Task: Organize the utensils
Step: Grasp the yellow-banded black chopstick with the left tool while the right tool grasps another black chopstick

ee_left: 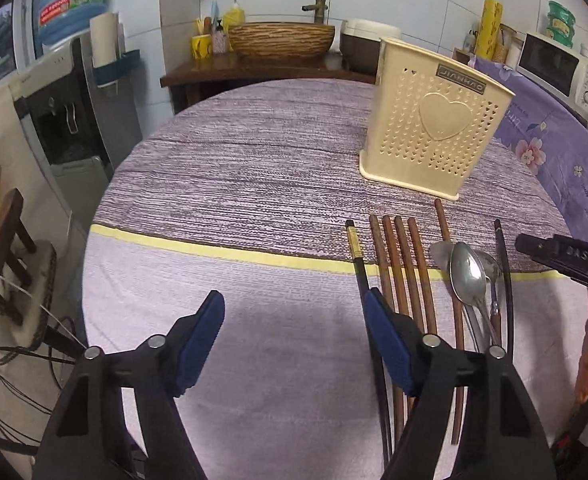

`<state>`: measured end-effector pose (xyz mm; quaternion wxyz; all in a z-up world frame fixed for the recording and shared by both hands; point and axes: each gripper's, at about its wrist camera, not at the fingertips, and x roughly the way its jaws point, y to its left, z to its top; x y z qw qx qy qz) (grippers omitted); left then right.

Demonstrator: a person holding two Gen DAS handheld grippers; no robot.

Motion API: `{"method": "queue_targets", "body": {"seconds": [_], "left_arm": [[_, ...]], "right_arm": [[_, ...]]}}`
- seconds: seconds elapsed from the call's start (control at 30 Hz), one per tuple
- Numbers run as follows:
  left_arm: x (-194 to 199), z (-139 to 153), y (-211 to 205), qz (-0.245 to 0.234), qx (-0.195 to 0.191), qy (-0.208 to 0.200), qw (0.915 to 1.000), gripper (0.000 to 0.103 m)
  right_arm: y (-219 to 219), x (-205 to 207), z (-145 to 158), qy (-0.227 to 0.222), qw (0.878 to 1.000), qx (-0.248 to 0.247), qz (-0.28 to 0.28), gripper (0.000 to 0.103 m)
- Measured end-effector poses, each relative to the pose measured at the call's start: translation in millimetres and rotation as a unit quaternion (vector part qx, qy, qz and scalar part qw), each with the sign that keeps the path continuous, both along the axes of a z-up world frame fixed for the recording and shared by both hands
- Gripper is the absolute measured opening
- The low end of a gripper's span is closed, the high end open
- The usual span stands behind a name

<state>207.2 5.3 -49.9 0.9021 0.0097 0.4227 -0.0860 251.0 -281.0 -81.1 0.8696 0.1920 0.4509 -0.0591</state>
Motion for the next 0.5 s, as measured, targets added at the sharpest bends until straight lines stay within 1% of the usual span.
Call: {"method": "queue_targets", "body": {"seconds": [0.1, 0.13, 0.17, 0.27, 0.33, 0.37, 0.5], "left_arm": [[7, -3, -1, -0.001, -0.008, 0.014, 0.9999, 0.064], [9, -5, -3, -0.002, -0.008, 0.020, 0.9998, 0.062], [12, -6, -5, -0.003, -0.007, 0.023, 0.9997, 0.060], [18, -9, -8, -0.008, -0.009, 0.035, 0.9993, 0.055], [23, -9, -10, -0.009, -0.010, 0.040, 0.9991, 0.053], [25, -8, -12, -0.011, -0.009, 0.041, 0.9991, 0.052], [33, -8, -24, -0.023, -0.009, 0.050, 0.9985, 0.051]], "right_arm": [[7, 21, -5, 0.022, 1.000, -0.010, -0.004, 0.031], [7, 25, -8, 0.030, 0.999, -0.009, -0.005, 0.026], [10, 30, -12, 0.041, 0.999, -0.006, -0.002, 0.024], [15, 35, -18, 0.054, 0.998, -0.018, -0.004, 0.021], [12, 35, -17, 0.053, 0.998, -0.016, -0.008, 0.020], [12, 36, -17, 0.054, 0.998, -0.012, -0.008, 0.016], [10, 40, -19, 0.055, 0.998, -0.012, -0.007, 0.014]]}}
